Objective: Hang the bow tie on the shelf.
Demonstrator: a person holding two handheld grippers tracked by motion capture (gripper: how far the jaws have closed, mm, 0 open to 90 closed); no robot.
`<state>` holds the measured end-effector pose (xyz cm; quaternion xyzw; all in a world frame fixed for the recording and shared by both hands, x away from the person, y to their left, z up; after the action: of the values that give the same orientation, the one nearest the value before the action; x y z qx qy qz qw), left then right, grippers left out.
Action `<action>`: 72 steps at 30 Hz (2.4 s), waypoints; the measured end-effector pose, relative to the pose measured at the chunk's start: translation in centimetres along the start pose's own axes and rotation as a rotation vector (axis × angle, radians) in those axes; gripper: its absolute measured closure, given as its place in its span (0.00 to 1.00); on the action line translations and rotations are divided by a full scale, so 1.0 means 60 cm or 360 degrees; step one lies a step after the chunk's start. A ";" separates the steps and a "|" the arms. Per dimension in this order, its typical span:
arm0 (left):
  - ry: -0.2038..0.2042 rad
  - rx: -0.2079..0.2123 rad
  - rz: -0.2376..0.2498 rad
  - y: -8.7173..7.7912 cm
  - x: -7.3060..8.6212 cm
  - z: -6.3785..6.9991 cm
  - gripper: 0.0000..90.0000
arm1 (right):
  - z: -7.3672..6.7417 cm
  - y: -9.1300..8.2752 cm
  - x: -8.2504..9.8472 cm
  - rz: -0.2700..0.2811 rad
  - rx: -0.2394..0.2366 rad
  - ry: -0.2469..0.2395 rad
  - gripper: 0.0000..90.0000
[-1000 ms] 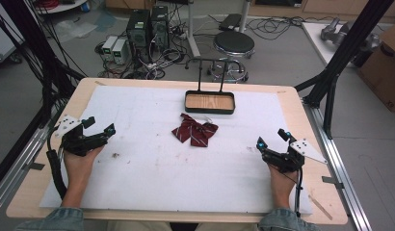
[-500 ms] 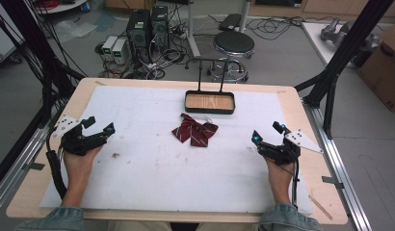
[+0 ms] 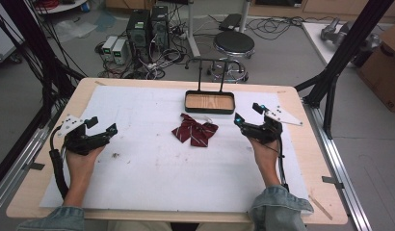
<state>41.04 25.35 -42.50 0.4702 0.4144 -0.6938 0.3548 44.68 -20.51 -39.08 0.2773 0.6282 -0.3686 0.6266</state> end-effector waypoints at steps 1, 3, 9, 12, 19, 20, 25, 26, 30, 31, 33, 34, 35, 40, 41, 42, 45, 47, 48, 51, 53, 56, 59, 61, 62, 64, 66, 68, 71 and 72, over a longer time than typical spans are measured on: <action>-0.0002 0.0004 0.0000 0.000 0.000 0.000 0.20 | -0.004 0.010 -0.005 -0.0012 -0.0019 -0.0003 0.17; 0.0001 0.0003 0.0004 0.000 0.000 0.000 0.20 | -0.007 0.019 -0.011 0.0001 -0.0033 -0.0025 0.18; 0.0005 0.0002 0.0002 0.001 0.000 -0.001 0.20 | -0.045 0.079 -0.026 -0.0063 -0.0150 -0.0098 0.24; 0.0005 0.0005 0.0005 0.001 0.000 -0.001 0.20 | -0.070 0.118 -0.013 -0.0137 -0.0230 -0.0099 0.28; -0.0006 -0.0005 0.0028 -0.001 -0.004 -0.003 0.19 | -0.105 0.166 0.029 -0.0302 -0.0317 -0.0134 0.34; -0.0004 -0.0009 0.0026 -0.001 -0.003 -0.004 0.19 | -0.110 0.171 0.037 -0.0336 -0.0336 -0.0146 0.35; -0.0008 -0.0005 0.0021 0.002 -0.002 -0.004 0.19 | -0.122 0.195 0.072 -0.0456 -0.0378 -0.0154 0.37; -0.0009 -0.0003 0.0023 0.002 -0.002 -0.004 0.19 | -0.124 0.198 0.075 -0.0470 -0.0385 -0.0152 0.37; -0.0031 0.0009 0.0046 0.000 -0.005 -0.004 0.19 | -0.137 0.212 0.098 -0.0552 -0.0407 -0.0186 0.41; -0.0031 0.0009 0.0046 0.000 -0.005 -0.004 0.19 | -0.139 0.213 0.102 -0.0568 -0.0407 -0.0193 0.41; -0.0037 0.0008 0.0053 -0.001 -0.006 -0.006 0.19 | -0.141 0.215 0.107 -0.0589 -0.0413 -0.0203 0.42; -0.0034 0.0008 0.0052 -0.002 -0.006 -0.006 0.19 | -0.142 0.218 0.113 -0.0612 -0.0404 -0.0212 0.42; -0.0034 0.0008 0.0052 -0.002 -0.006 -0.006 0.19 | -0.142 0.218 0.113 -0.0612 -0.0404 -0.0212 0.42; -0.0035 0.0009 0.0049 -0.001 -0.005 -0.005 0.19 | -0.141 0.223 0.126 -0.0654 -0.0411 -0.0188 0.44; -0.0035 0.0010 0.0049 -0.001 -0.005 -0.005 0.19 | -0.139 0.224 0.130 -0.0666 -0.0409 -0.0183 0.44; -0.0035 0.0010 0.0051 -0.001 -0.006 -0.005 0.19 | -0.139 0.224 0.130 -0.0666 -0.0409 -0.0183 0.44; -0.0043 0.0019 0.0057 -0.001 -0.006 -0.004 0.19 | -0.139 0.225 0.137 -0.0703 -0.0411 -0.0163 0.47; -0.0043 0.0022 0.0058 -0.001 -0.006 -0.004 0.19 | -0.140 0.225 0.140 -0.0717 -0.0419 -0.0165 0.48; -0.0043 0.0022 0.0057 -0.001 -0.006 -0.004 0.19 | -0.140 0.226 0.141 -0.0717 -0.0418 -0.0171 0.49; -0.0042 0.0024 0.0057 0.000 -0.006 -0.003 0.19 | -0.140 0.226 0.144 -0.0737 -0.0418 -0.0174 0.51; -0.0045 0.0026 0.0058 0.000 -0.006 -0.003 0.19 | -0.140 0.226 0.149 -0.0763 -0.0422 -0.0170 0.53; -0.0042 0.0035 0.0059 -0.001 -0.006 -0.003 0.19 | -0.139 0.226 0.151 -0.0778 -0.0423 -0.0156 0.56; -0.0036 0.0036 0.0063 -0.002 -0.007 -0.002 0.19 | -0.140 0.227 0.153 -0.0793 -0.0424 -0.0169 0.59; -0.0035 0.0036 0.0061 -0.002 -0.007 -0.002 0.19 | -0.141 0.227 0.154 -0.0803 -0.0426 -0.0180 0.60; -0.0039 0.0037 0.0063 -0.001 -0.007 -0.002 0.19 | -0.143 0.229 0.157 -0.0828 -0.0428 -0.0209 0.62; -0.0038 0.0036 0.0062 -0.001 -0.007 -0.002 0.19 | -0.143 0.230 0.158 -0.0835 -0.0429 -0.0229 0.63; -0.0039 0.0034 0.0061 -0.001 -0.006 -0.002 0.19 | -0.146 0.233 0.162 -0.0886 -0.0436 -0.0242 0.69; -0.0038 0.0032 0.0061 -0.001 -0.006 -0.002 0.19 | -0.148 0.232 0.162 -0.0892 -0.0447 -0.0220 0.70; -0.0043 0.0032 0.0058 -0.001 -0.006 -0.004 0.19 | -0.152 0.231 0.162 -0.0896 -0.0473 -0.0219 0.82; -0.0043 0.0032 0.0058 -0.001 -0.005 -0.003 0.19 | -0.153 0.231 0.161 -0.0897 -0.0473 -0.0214 0.82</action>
<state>41.17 25.59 -42.22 0.4718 0.3941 -0.6975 0.3683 49.97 -6.19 -50.81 -0.0271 0.6844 -0.4493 0.5736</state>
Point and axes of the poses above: each handheld gripper's, and its own axes: y roughly forward along the jaws, x roughly out of its underside, z roughly to its right, the point moved 9 cm from there along y, roughly forward along the jaws, and after that the axes turned 6 degrees about -y, right-handed, at the moved point
